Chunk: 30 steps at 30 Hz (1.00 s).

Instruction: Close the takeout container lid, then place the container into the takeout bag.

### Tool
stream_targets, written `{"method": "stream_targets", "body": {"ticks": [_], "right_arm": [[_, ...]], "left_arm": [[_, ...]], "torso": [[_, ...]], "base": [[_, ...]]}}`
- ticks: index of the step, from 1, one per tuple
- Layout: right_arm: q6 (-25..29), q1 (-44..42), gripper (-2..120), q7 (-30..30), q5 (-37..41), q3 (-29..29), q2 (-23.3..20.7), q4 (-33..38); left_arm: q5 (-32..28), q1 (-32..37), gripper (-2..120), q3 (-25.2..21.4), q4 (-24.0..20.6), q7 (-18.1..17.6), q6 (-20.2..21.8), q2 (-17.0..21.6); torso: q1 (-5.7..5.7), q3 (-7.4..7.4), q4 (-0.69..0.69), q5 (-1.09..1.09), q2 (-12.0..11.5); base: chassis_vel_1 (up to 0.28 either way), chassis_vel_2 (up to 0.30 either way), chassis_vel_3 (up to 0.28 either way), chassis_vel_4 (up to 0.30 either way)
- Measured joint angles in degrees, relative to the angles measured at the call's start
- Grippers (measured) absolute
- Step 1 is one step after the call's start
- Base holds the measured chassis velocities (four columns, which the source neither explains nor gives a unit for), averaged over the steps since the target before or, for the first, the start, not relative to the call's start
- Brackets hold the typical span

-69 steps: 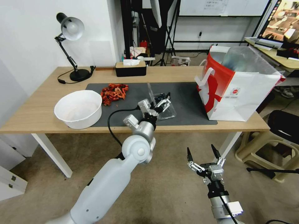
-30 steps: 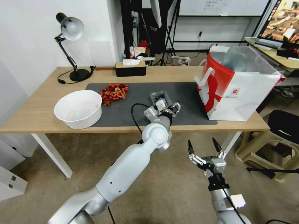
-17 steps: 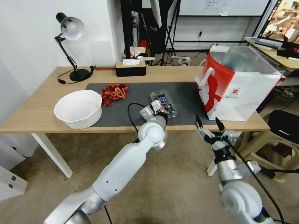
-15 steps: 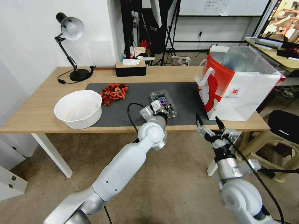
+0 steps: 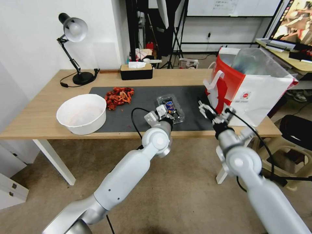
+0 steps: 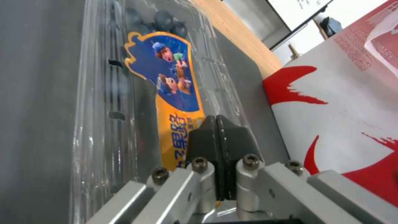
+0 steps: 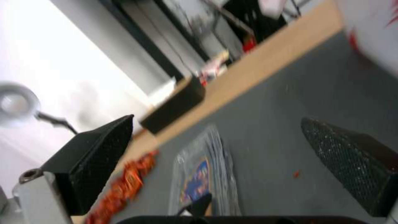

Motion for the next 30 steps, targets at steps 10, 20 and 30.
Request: {"method": "stream_targets", "body": {"ticks": [10,20,30], "right_arm": [[-13.9,12.4,100,7.1,4.6,-5.8,0.9,-8.0],[-23.7,21.9,100,11.7,9.9,-10.1,2.2,-14.3],[-31.4,27.8,100,14.2,13.2,-13.4,3.1,-19.6]], "left_arm": [[0.0,0.2,0,-0.2,0.1,0.4,0.0,0.0],[0.0,0.1,0,-0.3,0.0,0.5,-0.1,0.5],[-0.1,0.4,0,-0.4,-0.1,0.8,-0.2,0.4]], "torso": [[0.00,0.00,-0.01,0.00,0.0],[-0.01,0.00,0.00,0.00,0.0],[0.00,0.00,-0.01,0.00,0.0]], "base": [[0.000,0.000,0.000,0.000],[0.000,0.000,0.000,0.000],[0.000,0.000,0.000,0.000]]}}
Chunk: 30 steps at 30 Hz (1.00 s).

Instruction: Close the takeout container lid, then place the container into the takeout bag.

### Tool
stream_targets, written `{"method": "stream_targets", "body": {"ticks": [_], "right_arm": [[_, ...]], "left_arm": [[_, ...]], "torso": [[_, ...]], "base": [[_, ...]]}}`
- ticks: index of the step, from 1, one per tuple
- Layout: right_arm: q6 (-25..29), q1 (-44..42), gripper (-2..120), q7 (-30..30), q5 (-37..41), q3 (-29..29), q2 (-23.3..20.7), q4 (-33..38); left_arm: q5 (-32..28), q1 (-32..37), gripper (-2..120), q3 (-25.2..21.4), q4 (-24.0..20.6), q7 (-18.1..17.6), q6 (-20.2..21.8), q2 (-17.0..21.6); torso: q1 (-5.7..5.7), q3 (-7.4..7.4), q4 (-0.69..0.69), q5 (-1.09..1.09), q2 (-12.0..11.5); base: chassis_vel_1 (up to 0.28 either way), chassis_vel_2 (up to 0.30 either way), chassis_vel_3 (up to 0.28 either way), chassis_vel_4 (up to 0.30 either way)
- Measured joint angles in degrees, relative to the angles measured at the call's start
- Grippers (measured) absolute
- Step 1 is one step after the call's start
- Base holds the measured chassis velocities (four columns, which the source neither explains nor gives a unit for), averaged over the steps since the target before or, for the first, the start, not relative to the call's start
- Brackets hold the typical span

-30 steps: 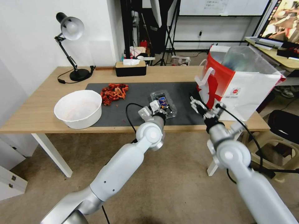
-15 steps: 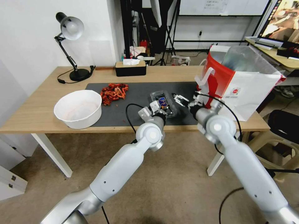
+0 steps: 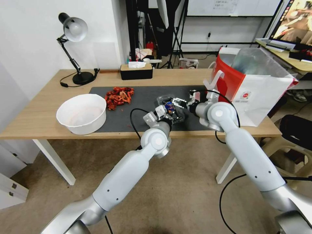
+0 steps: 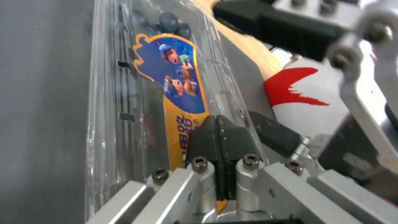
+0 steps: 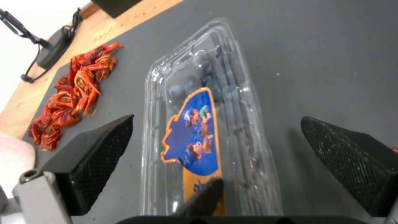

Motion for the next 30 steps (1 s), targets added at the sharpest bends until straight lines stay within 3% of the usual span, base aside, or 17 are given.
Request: {"method": "stream_targets", "body": {"ticks": [10,30], "right_arm": [[-1.6,3.2,100,2.2,4.5,-1.3,0.8,-4.1],[-1.4,2.9,100,2.8,5.6,-1.3,2.3,-5.7]], "left_arm": [[0.0,0.0,0,0.1,-0.2,0.1,0.0,0.1],[0.3,1.1,0,0.2,-1.1,0.5,-0.1,0.0]], "torso": [[-0.01,0.00,0.00,0.00,0.0],[-0.01,0.00,0.01,0.00,0.0]], "base": [[0.000,0.000,0.000,0.000],[0.000,0.000,0.000,0.000]]}}
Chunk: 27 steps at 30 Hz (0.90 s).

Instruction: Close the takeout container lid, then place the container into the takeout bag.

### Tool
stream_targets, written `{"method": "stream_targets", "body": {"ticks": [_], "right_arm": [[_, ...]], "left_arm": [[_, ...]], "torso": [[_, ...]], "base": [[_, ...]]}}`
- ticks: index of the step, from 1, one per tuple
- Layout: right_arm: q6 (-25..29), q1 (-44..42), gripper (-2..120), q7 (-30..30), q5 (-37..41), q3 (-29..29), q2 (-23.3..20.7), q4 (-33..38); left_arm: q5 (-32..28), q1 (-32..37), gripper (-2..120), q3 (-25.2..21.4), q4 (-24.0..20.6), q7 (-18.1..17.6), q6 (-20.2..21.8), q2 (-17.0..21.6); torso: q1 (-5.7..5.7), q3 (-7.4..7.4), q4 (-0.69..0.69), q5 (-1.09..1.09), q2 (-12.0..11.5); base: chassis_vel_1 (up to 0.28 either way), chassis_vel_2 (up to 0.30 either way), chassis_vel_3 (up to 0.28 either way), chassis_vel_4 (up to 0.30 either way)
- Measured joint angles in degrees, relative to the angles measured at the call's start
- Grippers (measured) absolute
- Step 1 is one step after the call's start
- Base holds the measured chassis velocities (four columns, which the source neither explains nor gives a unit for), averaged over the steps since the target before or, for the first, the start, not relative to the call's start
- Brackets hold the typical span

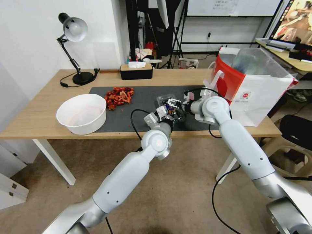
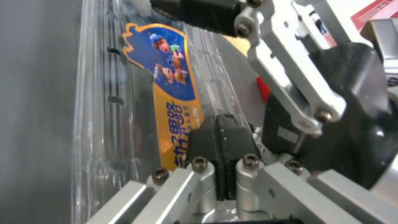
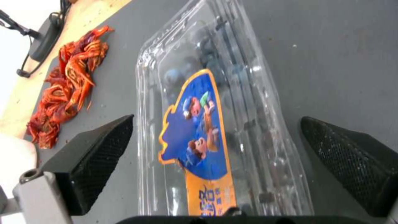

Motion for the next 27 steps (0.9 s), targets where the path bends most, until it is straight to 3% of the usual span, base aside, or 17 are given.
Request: {"method": "stream_targets", "body": {"ticks": [13,27], "right_arm": [[0.1,0.3,94,-0.5,0.7,-0.3,0.3,-1.1],[0.3,-1.1,43,-0.4,0.7,0.4,0.2,-1.1]], "left_arm": [[0.0,0.0,0,0.1,-0.2,0.0,0.0,0.1],[0.1,0.0,0,0.2,-0.4,0.0,-0.2,0.4]], "torso": [[0.00,-0.01,-0.01,-0.01,0.0],[0.00,-0.01,-0.02,-0.01,0.0]], "base": [[0.000,0.000,0.000,0.000],[0.000,0.000,0.000,0.000]]}}
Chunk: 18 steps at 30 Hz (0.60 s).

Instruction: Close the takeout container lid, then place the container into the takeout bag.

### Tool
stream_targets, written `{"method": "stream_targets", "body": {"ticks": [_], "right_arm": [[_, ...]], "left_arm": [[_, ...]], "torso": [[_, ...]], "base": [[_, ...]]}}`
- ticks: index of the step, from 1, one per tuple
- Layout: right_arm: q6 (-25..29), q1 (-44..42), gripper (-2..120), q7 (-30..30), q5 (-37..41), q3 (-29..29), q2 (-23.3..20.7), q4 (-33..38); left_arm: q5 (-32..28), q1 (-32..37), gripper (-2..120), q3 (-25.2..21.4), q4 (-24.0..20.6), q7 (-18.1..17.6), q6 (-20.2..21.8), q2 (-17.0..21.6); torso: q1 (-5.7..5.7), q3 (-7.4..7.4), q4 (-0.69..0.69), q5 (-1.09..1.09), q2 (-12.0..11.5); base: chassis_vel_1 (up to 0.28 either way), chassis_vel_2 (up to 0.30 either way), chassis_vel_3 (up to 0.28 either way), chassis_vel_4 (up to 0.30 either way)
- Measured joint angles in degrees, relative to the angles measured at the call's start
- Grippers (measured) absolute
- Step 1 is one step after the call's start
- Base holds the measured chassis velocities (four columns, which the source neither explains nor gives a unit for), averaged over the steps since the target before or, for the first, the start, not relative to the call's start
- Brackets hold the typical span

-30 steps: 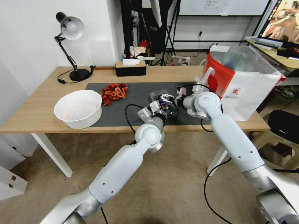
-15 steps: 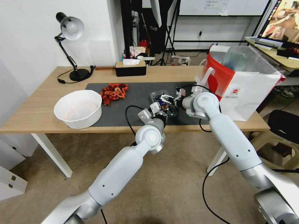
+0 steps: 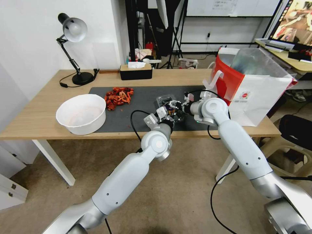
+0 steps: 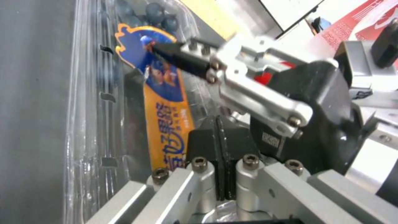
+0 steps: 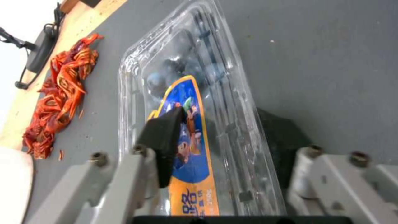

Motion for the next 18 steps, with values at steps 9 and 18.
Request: {"method": "stream_targets", "body": {"ticks": [9,18], "right_arm": [[-0.1,-0.2,12,0.0,0.1,0.1,0.1,0.2],[-0.1,-0.4,0,0.0,0.1,0.6,0.1,0.3]], "left_arm": [[0.0,0.2,0,0.0,-0.2,0.0,-0.1,0.2],[-0.1,0.9,0,-1.1,-2.2,0.4,-0.8,2.0]], "torso": [[0.01,0.01,0.04,0.02,0.0],[0.00,0.01,0.05,0.01,0.0]], "base": [[0.000,0.000,0.000,0.000],[0.000,0.000,0.000,0.000]]}}
